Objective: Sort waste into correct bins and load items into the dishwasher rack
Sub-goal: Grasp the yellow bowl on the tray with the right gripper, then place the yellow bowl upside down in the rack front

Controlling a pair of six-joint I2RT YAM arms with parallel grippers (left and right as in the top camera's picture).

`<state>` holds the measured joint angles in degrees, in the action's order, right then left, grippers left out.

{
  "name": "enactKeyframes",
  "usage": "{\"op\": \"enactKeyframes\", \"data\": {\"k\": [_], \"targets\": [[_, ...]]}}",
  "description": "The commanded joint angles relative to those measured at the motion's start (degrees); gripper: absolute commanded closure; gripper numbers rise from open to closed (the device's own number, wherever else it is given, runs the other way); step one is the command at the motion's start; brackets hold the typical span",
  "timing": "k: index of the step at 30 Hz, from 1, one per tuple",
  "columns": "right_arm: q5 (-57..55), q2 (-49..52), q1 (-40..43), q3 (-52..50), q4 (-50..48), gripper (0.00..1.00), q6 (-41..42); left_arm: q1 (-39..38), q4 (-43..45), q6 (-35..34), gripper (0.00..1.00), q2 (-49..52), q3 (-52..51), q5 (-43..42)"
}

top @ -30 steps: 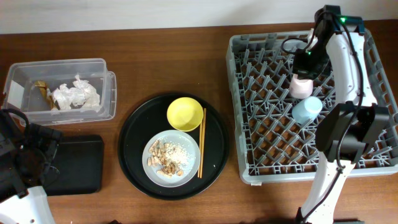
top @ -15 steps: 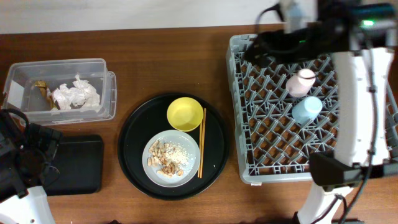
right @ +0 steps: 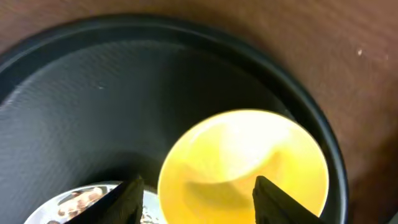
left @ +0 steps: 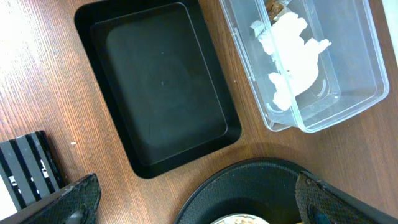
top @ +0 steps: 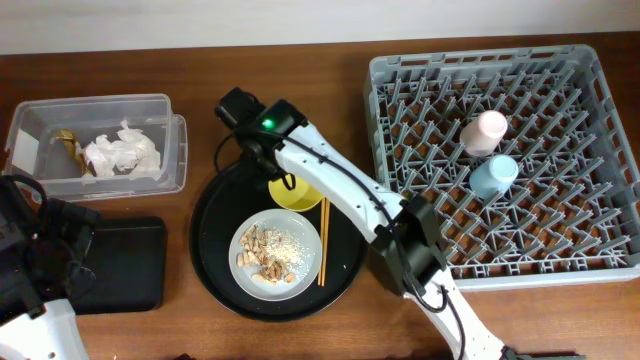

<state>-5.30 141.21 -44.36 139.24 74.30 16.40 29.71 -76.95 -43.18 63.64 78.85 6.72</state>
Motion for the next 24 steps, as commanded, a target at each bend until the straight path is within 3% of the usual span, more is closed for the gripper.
{"op": "enactKeyframes", "data": {"k": [1, 7, 9, 11, 13, 15, 21, 24], "targets": [[-0.6, 0.7, -0.9, -1.1, 0.7, 0.43, 6.9, 0.2, 0.1, -0.5, 0.01, -0.3, 0.1, 0.8], [-0.3, 0.7, -2.3, -11.2, -6.4, 0.45, 13.5, 0.2, 0.1, -0.5, 0.01, -0.3, 0.1, 0.8], [-0.3, 0.7, -2.3, -12.6, -7.3, 0.51, 14.4, 0.2, 0.1, -0.5, 0.01, -0.3, 0.1, 0.8], [-0.3, 0.4, -2.3, -12.5, -7.3, 0.69, 14.3, 0.2, 0.1, -0.5, 0.01, -0.3, 0.1, 0.8], [-0.2, -0.7, -2.2, -12.4, -7.2, 0.8, 14.3, 0.2, 0.1, -0.5, 0.01, -0.3, 0.1, 0.8], [2.3, -2.3, -2.2, -9.6, -6.1, 0.96, 14.3, 0.2, 0.1, -0.5, 0.01, -0.3, 0.1, 0.8], [3.2, -7.9, 0.3, 8.0, 5.5, 0.96, 13.9, 0.2, 0.1, -0.5, 0.01, -0.3, 0.1, 0.8], [3.1, -11.9, 7.1, 19.9, 19.7, 0.96, 13.4, 0.2, 0.1, -0.5, 0.01, -0.3, 0.1, 0.8]]}}
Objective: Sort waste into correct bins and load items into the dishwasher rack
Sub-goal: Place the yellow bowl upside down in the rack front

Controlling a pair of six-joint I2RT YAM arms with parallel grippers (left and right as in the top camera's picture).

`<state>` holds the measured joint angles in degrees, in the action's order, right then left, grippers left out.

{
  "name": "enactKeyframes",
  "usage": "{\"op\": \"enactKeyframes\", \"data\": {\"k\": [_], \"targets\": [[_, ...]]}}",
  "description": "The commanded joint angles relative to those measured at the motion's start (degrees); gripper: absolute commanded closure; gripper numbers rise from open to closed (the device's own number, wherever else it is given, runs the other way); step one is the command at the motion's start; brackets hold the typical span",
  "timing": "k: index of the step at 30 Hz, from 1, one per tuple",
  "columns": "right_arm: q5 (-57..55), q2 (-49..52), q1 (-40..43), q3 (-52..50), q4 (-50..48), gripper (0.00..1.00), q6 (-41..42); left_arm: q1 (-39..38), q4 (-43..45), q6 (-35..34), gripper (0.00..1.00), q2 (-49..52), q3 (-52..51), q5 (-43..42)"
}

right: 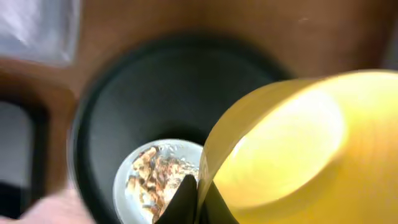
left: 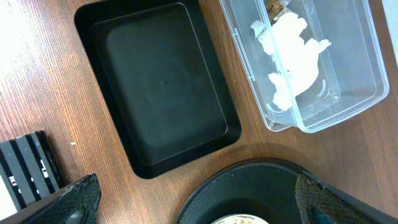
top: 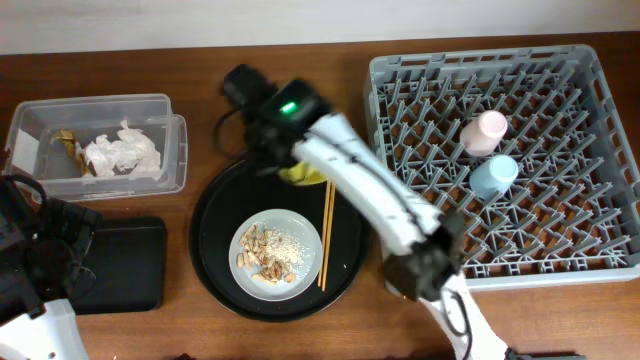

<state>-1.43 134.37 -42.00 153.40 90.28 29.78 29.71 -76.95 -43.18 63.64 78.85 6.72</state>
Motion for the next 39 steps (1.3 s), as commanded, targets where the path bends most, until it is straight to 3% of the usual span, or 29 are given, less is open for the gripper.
{"op": "enactKeyframes", "data": {"k": [1, 5, 8, 14, 16, 21, 24, 27, 32, 39], "targets": [[1.6, -7.4, 8.5, 7.9, 7.1, 0.96, -4.6, 0.2, 0.1, -0.5, 0.01, -0.3, 0.1, 0.8], [14.2, -15.6, 16.6, 7.5, 7.1, 0.96, -12.1, 0.2, 0.1, -0.5, 0.01, -0.3, 0.1, 0.8], [14.3, -23.4, 19.7, 2.1, 7.1, 0.96, -16.1, 0.2, 0.1, -0.5, 0.01, -0.3, 0.1, 0.8], [11.4, -44.1, 35.0, -35.6, 7.0, 0.96, -21.6, 0.2, 0.1, -0.5, 0.01, -0.3, 0.1, 0.8], [22.4, -45.8, 42.9, -44.3, 6.4, 0.96, -29.3, 0.2, 0.1, -0.5, 0.01, -0.3, 0.1, 0.8], [53.2, -45.4, 61.9, -60.0, 5.9, 0.96, -52.7, 0.2, 0.1, -0.5, 0.01, -0.3, 0.1, 0.8], [62.0, -43.8, 68.8, -68.8, 5.9, 0.96, -61.0, 0.2, 0.1, -0.5, 0.01, -0.3, 0.1, 0.8], [65.2, -39.5, 71.5, -75.5, 2.2, 0.96, -62.2, 0.2, 0.1, -0.5, 0.01, -0.3, 0.1, 0.8], [69.8, -29.8, 72.0, -76.3, 4.2, 0.96, -62.4, 0.2, 0.1, -0.5, 0.01, -0.3, 0.1, 0.8], [72.3, -29.4, 72.0, -76.3, 6.1, 0.96, -62.6, 0.2, 0.1, -0.5, 0.01, -0.3, 0.1, 0.8]]}}
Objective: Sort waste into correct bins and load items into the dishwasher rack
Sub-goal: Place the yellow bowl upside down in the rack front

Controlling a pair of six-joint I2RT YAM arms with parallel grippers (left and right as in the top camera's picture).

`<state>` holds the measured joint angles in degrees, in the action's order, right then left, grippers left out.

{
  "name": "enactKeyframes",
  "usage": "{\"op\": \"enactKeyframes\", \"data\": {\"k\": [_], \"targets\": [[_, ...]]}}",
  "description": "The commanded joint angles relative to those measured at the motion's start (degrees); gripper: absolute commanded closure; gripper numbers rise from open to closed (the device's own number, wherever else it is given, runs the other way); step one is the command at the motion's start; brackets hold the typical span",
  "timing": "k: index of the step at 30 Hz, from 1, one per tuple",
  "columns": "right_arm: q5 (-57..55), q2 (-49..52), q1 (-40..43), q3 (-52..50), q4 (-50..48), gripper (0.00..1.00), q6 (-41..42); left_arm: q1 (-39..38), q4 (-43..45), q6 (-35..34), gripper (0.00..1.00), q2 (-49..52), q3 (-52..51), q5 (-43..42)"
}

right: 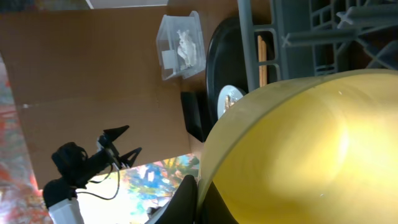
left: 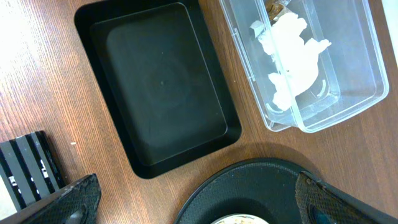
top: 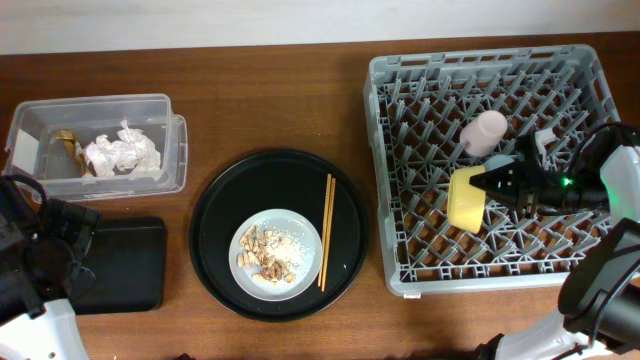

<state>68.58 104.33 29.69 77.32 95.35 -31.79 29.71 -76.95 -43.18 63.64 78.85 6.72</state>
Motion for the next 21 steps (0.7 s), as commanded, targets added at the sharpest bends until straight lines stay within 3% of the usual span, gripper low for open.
{"op": "enactKeyframes", "data": {"k": [1, 8, 12, 17, 21], "targets": [[2.1, 0.7, 0.3, -0.3, 1.6, 0.96, -1.0, 0.2, 0.1, -0.5, 0.01, -0.3, 0.1, 0.8], [-8.5, 0.8, 0.8, -1.0, -1.8, 0.96, 0.5, 0.2, 0.1, -0.5, 0.01, -0.3, 0.1, 0.8], [-16.5, 0.8, 4.0, -0.5, -7.8, 0.96, 12.9, 0.2, 0.1, -0.5, 0.01, -0.3, 0.1, 0.8], [-26.1, 0.7, 10.6, 7.3, -6.6, 0.73, 20.0, 0.2, 0.1, -0.5, 0.01, -0.3, 0.1, 0.8], [-32.0, -0.4, 12.4, 16.5, -2.1, 0.67, 22.6, 0.2, 0.1, -0.5, 0.01, -0.3, 0.1, 0.8]]}}
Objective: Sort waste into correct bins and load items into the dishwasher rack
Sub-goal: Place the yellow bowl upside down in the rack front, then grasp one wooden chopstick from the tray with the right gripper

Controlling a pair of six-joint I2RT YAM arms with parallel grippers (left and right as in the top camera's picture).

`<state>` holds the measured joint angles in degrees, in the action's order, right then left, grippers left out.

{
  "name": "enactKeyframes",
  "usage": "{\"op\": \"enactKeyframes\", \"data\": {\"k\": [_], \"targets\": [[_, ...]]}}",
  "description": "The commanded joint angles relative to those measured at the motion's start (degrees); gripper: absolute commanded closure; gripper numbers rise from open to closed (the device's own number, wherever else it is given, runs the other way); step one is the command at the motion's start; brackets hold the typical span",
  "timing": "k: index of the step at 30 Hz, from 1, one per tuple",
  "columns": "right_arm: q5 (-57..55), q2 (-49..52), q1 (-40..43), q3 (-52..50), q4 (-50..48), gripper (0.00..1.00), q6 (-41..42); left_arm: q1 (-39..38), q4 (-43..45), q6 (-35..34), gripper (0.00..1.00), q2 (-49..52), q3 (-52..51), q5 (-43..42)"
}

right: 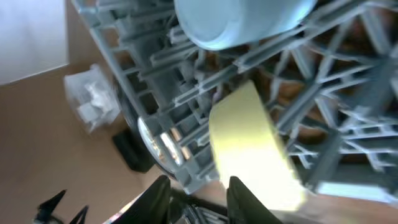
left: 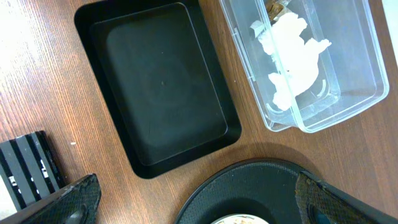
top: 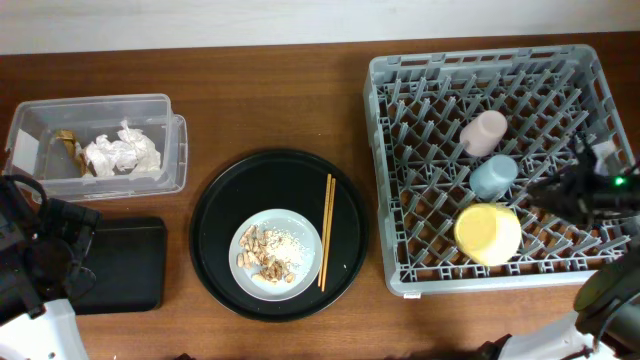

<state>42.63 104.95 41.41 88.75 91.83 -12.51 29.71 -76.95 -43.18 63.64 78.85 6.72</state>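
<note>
A yellow bowl [top: 487, 234] rests upside down in the grey dishwasher rack [top: 420, 70], near its front edge, below a blue cup [top: 493, 176] and a pink cup [top: 484, 132]. My right gripper [top: 552, 192] hovers over the rack just right of the bowl, open and apart from it. In the right wrist view the bowl [right: 252, 149] lies beyond the gripper [right: 200, 202], with the blue cup [right: 242, 18] above. My left gripper [left: 199, 211] is open wide over the table's left side, holding nothing.
A round black tray [top: 215, 215] holds a white plate of food scraps [top: 277, 247] and chopsticks [top: 326, 231]. A clear bin [top: 170, 150] with crumpled tissue stands at the far left. A black rectangular tray [top: 120, 265] lies in front of it.
The yellow bowl was held in my right gripper over the rack; now it sits in the rack and the gripper is open, drawn back to the right. The left arm has not moved.
My right gripper stood open around the yellow bowl on the round tray. Then it held the bowl lifted over the tray's back edge. Later it held the bowl over the rack beside the blue cup. Now the bowl lies in the rack, released.
</note>
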Motion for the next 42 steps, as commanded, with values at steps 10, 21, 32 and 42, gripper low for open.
{"op": "enactKeyframes", "data": {"k": [10, 21, 32, 42], "targets": [[-18.9, -10.0, -15.0, 3.0, 4.3, 0.96, 4.1, 0.2, 0.1, -0.5, 0.01, -0.3, 0.1, 0.8], [-44.2, -10.0, -26.3, -12.7, -10.8, 0.96, 28.6, 0.2, 0.1, -0.5, 0.01, -0.3, 0.1, 0.8], [-33.7, -16.4, -31.1, -3.4, -3.8, 0.96, 28.8, 0.2, 0.1, -0.5, 0.01, -0.3, 0.1, 0.8], [-19.1, -18.9, -59.0, -3.4, -21.7, 0.25, 30.3, 0.2, 0.1, -0.5, 0.01, -0.3, 0.1, 0.8]]}}
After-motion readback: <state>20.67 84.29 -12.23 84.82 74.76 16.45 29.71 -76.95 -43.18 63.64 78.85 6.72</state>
